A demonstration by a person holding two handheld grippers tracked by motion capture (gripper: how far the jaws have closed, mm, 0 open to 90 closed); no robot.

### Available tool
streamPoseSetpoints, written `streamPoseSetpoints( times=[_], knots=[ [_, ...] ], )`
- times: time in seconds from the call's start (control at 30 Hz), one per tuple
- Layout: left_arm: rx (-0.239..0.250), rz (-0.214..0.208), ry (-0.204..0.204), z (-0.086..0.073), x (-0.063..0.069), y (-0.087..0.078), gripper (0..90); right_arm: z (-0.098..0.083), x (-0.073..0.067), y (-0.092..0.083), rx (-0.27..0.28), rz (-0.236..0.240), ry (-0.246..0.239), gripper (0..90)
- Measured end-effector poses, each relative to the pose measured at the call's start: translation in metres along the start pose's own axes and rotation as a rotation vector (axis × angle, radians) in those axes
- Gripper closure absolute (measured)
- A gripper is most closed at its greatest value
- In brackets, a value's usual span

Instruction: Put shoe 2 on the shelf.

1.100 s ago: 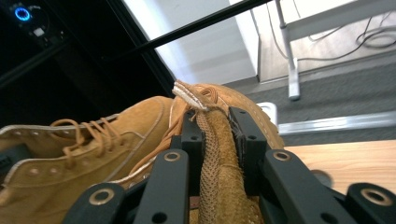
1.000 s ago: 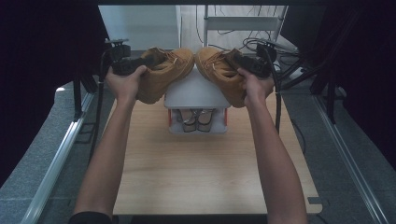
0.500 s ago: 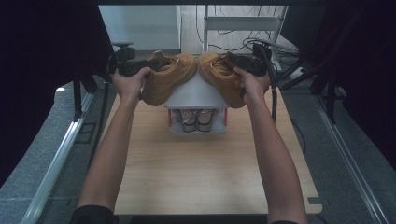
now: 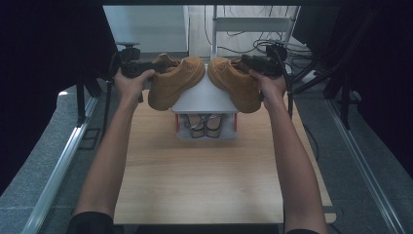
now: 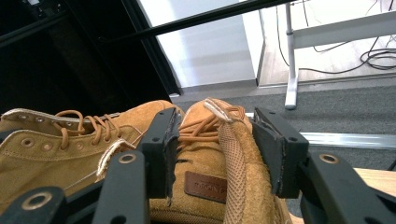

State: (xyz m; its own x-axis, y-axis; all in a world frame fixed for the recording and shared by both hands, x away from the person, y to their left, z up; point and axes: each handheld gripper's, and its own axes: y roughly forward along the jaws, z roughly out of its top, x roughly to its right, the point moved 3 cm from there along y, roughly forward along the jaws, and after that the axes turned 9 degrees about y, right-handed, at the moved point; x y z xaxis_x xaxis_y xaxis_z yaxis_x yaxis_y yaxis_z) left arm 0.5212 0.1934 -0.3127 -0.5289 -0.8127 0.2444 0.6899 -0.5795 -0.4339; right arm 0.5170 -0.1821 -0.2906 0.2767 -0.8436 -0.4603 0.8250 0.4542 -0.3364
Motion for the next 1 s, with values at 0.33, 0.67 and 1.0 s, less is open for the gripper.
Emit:
streamPoseSetpoints(
  times=[0.33, 0.67, 1.0],
  knots=[
    [-0.010, -0.034, -0.015, 0.002, 0.001, 0.004, 66.9, -0.003, 0.003, -0.001, 0.005, 0.031, -0.004, 48.4],
    [0.011, -0.042, -0.037, 0.001, -0.005, 0.004, 62.0, -0.003, 0.004, -0.002, 0.004, 0.028, -0.011, 46.9],
    [0.037, 0.004, 0.065, 0.005, 0.006, -0.008, 43.9, 0.000, 0.014, -0.016, 0.034, 0.044, -0.002, 44.8]
  ],
)
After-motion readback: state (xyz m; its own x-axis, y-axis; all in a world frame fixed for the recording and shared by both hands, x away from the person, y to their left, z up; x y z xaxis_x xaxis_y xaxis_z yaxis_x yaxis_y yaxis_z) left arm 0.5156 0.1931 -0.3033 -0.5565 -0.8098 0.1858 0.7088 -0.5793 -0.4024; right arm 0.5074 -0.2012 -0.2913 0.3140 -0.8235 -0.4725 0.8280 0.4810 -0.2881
